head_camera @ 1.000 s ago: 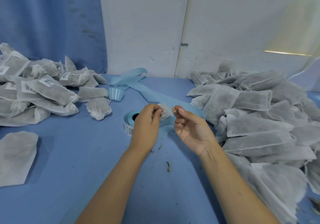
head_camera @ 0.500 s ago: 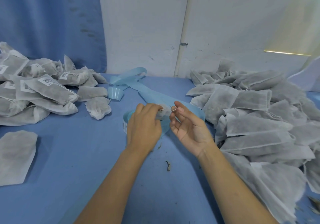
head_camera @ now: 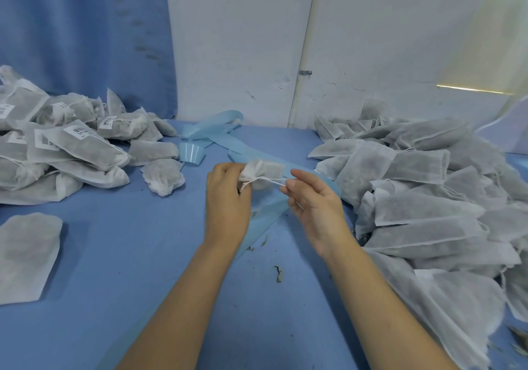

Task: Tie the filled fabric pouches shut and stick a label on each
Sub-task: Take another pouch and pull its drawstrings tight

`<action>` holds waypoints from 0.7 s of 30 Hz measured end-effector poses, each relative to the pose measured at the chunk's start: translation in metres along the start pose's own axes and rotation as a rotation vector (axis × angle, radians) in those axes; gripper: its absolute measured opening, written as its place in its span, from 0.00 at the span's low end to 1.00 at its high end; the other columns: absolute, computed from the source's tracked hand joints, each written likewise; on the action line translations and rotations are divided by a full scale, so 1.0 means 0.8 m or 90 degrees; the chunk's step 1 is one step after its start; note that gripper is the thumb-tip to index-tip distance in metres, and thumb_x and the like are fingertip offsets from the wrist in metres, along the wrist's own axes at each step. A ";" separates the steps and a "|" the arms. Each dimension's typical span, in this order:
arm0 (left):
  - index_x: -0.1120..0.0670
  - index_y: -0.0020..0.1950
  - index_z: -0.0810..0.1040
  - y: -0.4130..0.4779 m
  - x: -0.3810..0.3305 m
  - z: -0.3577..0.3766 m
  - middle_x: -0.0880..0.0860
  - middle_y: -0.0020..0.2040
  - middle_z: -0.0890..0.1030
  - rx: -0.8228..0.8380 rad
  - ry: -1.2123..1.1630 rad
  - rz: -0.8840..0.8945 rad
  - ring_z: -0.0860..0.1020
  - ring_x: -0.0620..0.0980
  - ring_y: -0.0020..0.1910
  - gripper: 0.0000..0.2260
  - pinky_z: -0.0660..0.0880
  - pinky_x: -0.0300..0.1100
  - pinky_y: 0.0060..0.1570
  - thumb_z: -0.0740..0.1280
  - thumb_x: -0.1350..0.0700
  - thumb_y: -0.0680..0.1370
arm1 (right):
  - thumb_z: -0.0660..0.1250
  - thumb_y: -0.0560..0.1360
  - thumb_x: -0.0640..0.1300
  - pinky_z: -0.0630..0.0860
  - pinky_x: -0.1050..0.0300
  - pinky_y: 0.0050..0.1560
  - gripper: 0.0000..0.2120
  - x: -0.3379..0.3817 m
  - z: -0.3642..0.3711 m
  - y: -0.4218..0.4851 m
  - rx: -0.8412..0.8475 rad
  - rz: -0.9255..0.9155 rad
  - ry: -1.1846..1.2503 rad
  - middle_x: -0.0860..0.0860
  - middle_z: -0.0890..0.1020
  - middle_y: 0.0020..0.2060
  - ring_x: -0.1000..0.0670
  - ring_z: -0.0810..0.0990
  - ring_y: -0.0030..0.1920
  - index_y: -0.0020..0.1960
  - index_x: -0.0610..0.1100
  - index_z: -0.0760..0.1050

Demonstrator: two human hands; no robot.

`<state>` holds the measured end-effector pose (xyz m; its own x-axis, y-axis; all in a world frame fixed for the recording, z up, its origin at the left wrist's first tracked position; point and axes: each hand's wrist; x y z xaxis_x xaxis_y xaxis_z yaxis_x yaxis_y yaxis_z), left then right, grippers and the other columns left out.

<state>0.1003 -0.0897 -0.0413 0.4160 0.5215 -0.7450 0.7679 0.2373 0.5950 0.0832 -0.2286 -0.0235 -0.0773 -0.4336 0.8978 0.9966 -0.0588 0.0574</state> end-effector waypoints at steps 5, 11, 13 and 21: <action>0.51 0.51 0.75 0.002 -0.020 0.003 0.48 0.43 0.78 -0.039 -0.225 -0.116 0.72 0.39 0.37 0.12 0.67 0.30 0.38 0.58 0.67 0.79 | 0.70 0.75 0.37 0.75 0.69 0.42 0.04 -0.014 0.008 -0.003 -0.062 -0.060 -0.250 0.54 0.84 0.33 0.57 0.84 0.39 0.46 0.44 0.81; 0.52 0.53 0.76 0.011 -0.034 0.000 0.41 0.42 0.78 -0.122 -0.297 -0.130 0.74 0.35 0.38 0.12 0.69 0.29 0.40 0.58 0.66 0.80 | 0.73 0.73 0.42 0.74 0.74 0.47 0.02 -0.013 0.011 0.001 -0.089 -0.092 -0.240 0.61 0.84 0.36 0.65 0.80 0.45 0.42 0.47 0.83; 0.50 0.51 0.75 0.013 -0.036 -0.001 0.41 0.42 0.78 -0.131 -0.318 -0.147 0.74 0.36 0.38 0.12 0.70 0.31 0.39 0.58 0.66 0.79 | 0.73 0.73 0.42 0.74 0.74 0.47 0.01 -0.011 0.011 0.001 -0.073 -0.086 -0.208 0.63 0.84 0.36 0.68 0.80 0.45 0.42 0.46 0.83; 0.54 0.54 0.75 0.016 -0.040 -0.004 0.49 0.46 0.79 -0.004 -0.590 -0.243 0.77 0.45 0.45 0.11 0.75 0.37 0.45 0.56 0.64 0.80 | 0.72 0.73 0.42 0.79 0.60 0.54 0.05 -0.008 0.014 0.002 -0.078 -0.025 -0.099 0.49 0.85 0.45 0.54 0.82 0.48 0.47 0.41 0.82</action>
<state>0.0951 -0.1010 -0.0088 0.3590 -0.4347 -0.8259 0.9280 0.2608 0.2661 0.0859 -0.2162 -0.0244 -0.1012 -0.2849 0.9532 0.9813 -0.1860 0.0486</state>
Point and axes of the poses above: each hand's wrist, its own y-axis towards the middle knuckle, its own z-axis out of the palm, x = y × z
